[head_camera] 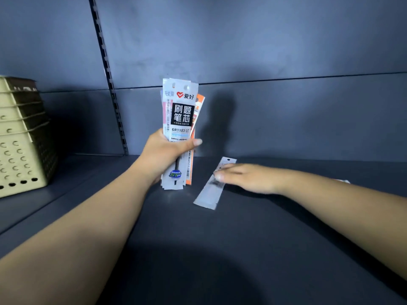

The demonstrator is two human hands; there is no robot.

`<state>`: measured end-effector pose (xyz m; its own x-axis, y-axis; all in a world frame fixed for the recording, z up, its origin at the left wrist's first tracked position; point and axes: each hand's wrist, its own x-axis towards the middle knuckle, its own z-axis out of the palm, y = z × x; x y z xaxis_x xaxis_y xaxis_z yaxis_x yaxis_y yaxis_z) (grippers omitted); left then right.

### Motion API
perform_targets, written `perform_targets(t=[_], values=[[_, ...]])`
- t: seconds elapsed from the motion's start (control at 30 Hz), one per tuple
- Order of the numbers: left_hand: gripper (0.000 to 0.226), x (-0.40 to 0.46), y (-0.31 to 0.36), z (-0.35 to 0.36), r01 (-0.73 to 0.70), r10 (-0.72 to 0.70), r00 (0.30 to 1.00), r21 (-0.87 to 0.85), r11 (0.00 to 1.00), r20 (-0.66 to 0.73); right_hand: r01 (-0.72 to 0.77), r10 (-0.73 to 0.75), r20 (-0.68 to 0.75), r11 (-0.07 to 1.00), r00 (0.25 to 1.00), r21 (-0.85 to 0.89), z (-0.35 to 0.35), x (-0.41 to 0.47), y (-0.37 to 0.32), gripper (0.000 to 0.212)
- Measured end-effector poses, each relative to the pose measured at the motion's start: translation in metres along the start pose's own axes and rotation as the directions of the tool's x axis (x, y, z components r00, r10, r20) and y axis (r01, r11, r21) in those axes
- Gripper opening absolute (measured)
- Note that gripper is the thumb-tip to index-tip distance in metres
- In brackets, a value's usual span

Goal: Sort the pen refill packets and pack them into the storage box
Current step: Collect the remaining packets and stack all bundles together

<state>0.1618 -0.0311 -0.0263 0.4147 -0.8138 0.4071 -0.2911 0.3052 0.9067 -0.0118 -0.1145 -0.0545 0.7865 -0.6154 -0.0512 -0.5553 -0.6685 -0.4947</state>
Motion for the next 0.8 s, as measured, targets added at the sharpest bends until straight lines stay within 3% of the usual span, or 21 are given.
perform_targets(t=[0.07, 0.2, 0.37, 0.47, 0.53, 0.63, 0.8], values=[[0.02, 0.001, -0.003, -0.002, 0.021, -0.021, 1.0, 0.008, 1.0, 0.023, -0.001, 0.004, -0.028, 0.993, 1.0, 0.114, -0.005, -0.003, -0.005, 0.045], [0.02, -0.001, -0.004, 0.006, 0.012, -0.011, 0.998, -0.015, 1.0, 0.069, 0.01, -0.004, -0.161, 0.999, 0.987, 0.034, -0.036, -0.019, -0.002, 0.035], [0.022, 0.0, -0.002, 0.016, 0.037, -0.033, 0.988, -0.023, 0.999, 0.151, -0.388, 0.37, -0.131, 0.908, 0.92, -0.158, -0.063, -0.051, 0.032, 0.047], [0.024, -0.002, -0.001, 0.023, 0.056, -0.048, 0.986, -0.051, 0.997, 0.158, -0.495, 0.479, -0.126, 0.847, 0.869, -0.193, -0.056, -0.052, 0.041, 0.051], [0.024, -0.003, 0.0, 0.026, 0.055, -0.046, 0.986, -0.053, 0.997, 0.157, -0.515, 0.503, -0.116, 0.849, 0.856, -0.121, -0.055, -0.049, 0.041, 0.052], [0.022, -0.001, 0.0, 0.024, 0.044, -0.039, 0.989, -0.03, 0.999, 0.142, -0.514, 0.513, -0.068, 0.858, 0.855, 0.014, -0.053, -0.05, 0.032, 0.036], [0.021, 0.003, 0.003, 0.017, 0.023, -0.019, 0.998, -0.068, 0.997, 0.068, -0.386, 0.468, -0.21, 0.859, 0.858, 0.337, -0.041, -0.029, 0.002, 0.038]])
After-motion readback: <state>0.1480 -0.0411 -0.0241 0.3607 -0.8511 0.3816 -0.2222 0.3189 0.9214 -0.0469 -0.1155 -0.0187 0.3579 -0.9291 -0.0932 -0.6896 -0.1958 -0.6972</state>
